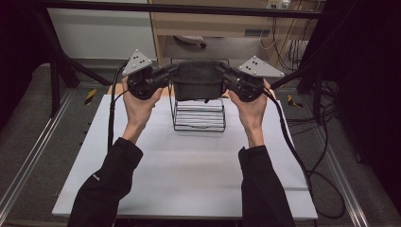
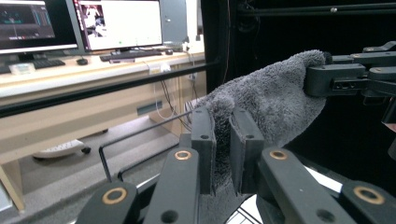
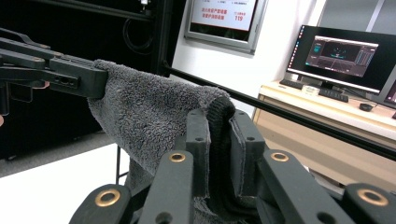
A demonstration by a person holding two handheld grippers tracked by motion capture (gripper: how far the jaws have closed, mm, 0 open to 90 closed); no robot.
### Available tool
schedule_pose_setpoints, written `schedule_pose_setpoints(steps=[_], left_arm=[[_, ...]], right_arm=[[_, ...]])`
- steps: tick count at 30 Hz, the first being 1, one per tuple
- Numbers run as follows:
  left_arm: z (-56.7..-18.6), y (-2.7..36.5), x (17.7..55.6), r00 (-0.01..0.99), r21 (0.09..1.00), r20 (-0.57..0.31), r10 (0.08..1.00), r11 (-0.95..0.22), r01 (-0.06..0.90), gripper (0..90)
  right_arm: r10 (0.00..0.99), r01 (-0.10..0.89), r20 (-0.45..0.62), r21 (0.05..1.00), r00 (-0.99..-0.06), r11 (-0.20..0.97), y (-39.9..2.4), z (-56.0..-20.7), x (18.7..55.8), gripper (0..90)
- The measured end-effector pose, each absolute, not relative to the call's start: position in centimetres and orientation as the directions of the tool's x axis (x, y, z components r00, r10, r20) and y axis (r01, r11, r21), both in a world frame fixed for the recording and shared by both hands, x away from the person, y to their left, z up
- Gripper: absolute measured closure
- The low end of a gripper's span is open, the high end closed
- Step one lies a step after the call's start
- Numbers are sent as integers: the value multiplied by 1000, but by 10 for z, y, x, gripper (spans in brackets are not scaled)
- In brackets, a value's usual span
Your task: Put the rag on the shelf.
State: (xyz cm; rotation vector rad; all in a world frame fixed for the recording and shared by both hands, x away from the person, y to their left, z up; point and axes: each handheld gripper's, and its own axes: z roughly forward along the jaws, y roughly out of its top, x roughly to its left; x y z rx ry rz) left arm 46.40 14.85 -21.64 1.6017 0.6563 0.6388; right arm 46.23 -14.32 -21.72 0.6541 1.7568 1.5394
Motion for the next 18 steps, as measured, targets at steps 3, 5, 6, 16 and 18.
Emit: schedule_pose_setpoints(steps=[3,5,6,16,18], left_arm=[[-220,148,462,695,991,36,718,-118,71,806],[-222,149,461,702,987,27,711,-132,96,799],[-223,149,461,705,984,23,709,-138,108,795],[-230,149,450,710,961,11,705,-203,187,741],[-232,148,448,709,954,19,705,-225,198,721]], right_arm=[[757,-61,-170,984,-631,170,-144,-220,461,797],[754,-37,-159,984,-637,177,-145,-222,460,792],[753,-27,-157,983,-640,182,-145,-223,459,787],[747,94,-100,973,-657,213,-148,-226,444,682],[751,116,-96,968,-654,224,-149,-226,442,632]])
